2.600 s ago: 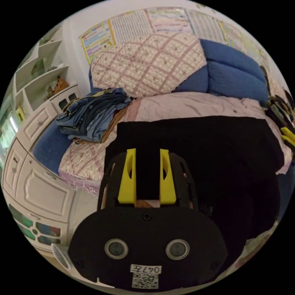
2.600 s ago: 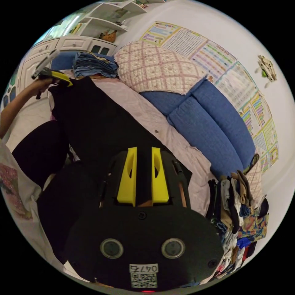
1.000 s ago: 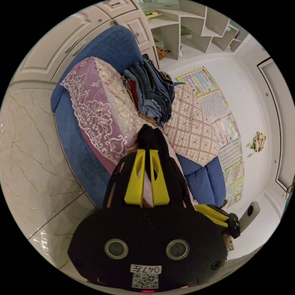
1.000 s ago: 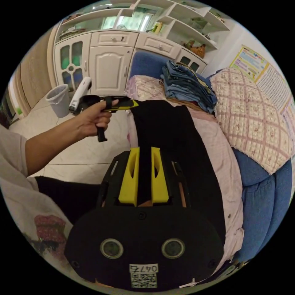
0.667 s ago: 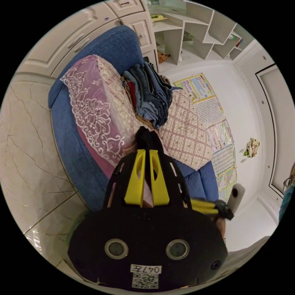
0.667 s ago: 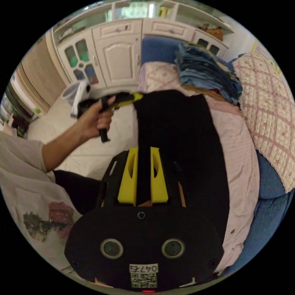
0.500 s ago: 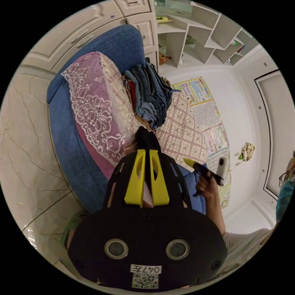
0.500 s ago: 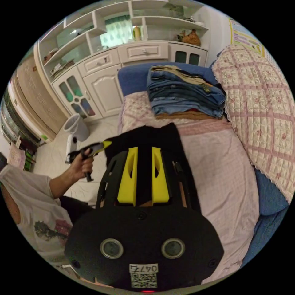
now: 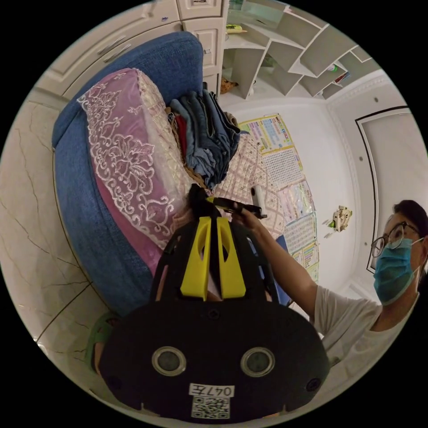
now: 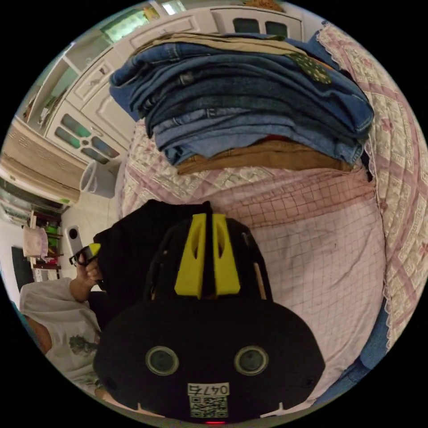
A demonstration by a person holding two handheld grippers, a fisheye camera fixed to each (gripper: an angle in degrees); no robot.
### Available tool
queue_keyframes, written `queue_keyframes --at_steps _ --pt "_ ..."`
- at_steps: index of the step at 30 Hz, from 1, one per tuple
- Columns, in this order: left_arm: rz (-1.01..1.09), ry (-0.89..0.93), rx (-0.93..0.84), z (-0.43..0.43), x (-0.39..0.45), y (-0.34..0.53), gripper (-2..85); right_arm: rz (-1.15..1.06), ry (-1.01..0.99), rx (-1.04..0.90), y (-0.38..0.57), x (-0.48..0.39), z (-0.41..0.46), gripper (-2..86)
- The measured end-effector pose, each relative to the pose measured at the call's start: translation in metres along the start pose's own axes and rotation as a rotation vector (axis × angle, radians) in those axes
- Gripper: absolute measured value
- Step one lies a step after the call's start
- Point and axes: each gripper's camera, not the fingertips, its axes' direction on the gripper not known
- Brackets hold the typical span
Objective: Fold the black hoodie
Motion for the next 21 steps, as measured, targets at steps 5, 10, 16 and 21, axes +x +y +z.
queue_keyframes --at_steps 5,10,16,21 --pt "0.145 0.028 0.022 0.003 -0.006 0.076 -0.9 -0.128 0.021 0.192 0.009 0.004 -0.04 0.0" --pt "0.405 0.064 -0.032 0.024 0.028 0.167 -0.8 -0.204 -0.072 0.362 0.059 0.023 -0.084 -0.1" --pt "0.808 0.015 -0.325 0.099 0.079 0.334 -0.8 -0.202 -0.196 0.463 0.155 0.069 -0.126 -0.4" --pt "1.091 -0.091 -0.536 0.161 0.067 0.479 -0.9 -0.145 -0.24 0.467 0.247 0.104 -0.122 -0.5"
